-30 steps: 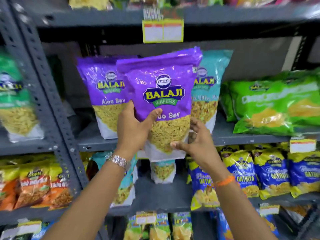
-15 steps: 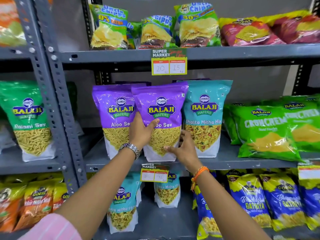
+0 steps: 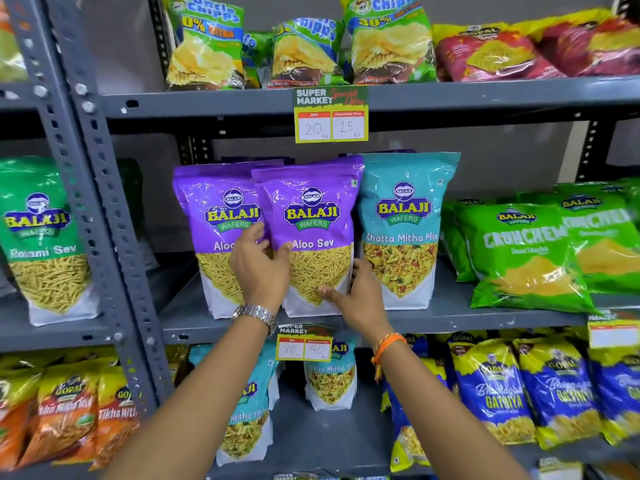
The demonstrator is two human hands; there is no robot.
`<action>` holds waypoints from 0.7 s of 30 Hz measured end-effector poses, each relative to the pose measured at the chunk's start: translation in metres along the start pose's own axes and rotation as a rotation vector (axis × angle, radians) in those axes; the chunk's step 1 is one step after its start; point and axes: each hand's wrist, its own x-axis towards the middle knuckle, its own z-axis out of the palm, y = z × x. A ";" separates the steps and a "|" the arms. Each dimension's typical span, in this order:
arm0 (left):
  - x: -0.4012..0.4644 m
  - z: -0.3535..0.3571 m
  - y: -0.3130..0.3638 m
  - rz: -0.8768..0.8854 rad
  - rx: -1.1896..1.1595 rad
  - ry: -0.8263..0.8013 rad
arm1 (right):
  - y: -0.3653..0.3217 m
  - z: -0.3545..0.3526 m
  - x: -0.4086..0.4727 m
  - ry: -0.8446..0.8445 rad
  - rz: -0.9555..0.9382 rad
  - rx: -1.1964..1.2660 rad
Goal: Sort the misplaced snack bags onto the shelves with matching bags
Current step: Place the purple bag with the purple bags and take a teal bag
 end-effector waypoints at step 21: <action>-0.037 0.114 0.055 -0.207 -0.243 -0.647 | 0.071 -0.149 0.054 -0.185 0.131 0.148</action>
